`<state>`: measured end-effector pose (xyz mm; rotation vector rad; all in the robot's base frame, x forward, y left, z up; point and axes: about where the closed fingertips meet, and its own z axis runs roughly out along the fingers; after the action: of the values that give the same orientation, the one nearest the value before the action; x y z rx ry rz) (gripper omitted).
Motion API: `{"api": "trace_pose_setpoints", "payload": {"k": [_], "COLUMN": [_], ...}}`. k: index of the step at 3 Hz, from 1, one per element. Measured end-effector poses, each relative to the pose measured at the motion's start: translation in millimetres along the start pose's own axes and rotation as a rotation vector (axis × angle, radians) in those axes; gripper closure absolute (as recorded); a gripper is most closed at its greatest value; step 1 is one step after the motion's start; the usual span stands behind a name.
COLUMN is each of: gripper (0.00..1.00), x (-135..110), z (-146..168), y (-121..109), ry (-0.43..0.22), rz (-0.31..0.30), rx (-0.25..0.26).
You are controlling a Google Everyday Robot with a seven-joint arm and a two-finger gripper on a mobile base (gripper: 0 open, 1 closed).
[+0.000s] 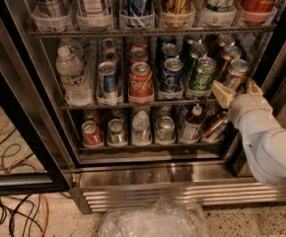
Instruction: Pick orange can from middle shelf of fridge
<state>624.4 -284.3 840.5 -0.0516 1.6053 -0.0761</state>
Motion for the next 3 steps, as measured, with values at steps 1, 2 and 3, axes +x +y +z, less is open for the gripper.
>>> {"api": "trace_pose_setpoints", "payload": {"k": [1, 2, 3], "gripper": [0.33, 0.33, 0.33], "x": [1.8, 4.5, 9.1], "z": [13.7, 24.4, 31.9], "y": [0.4, -1.1, -13.0], "ry": [-0.003, -0.012, -0.019], "rz": [-0.007, -0.001, 0.012], "rx": [-0.014, -0.016, 0.008]}}
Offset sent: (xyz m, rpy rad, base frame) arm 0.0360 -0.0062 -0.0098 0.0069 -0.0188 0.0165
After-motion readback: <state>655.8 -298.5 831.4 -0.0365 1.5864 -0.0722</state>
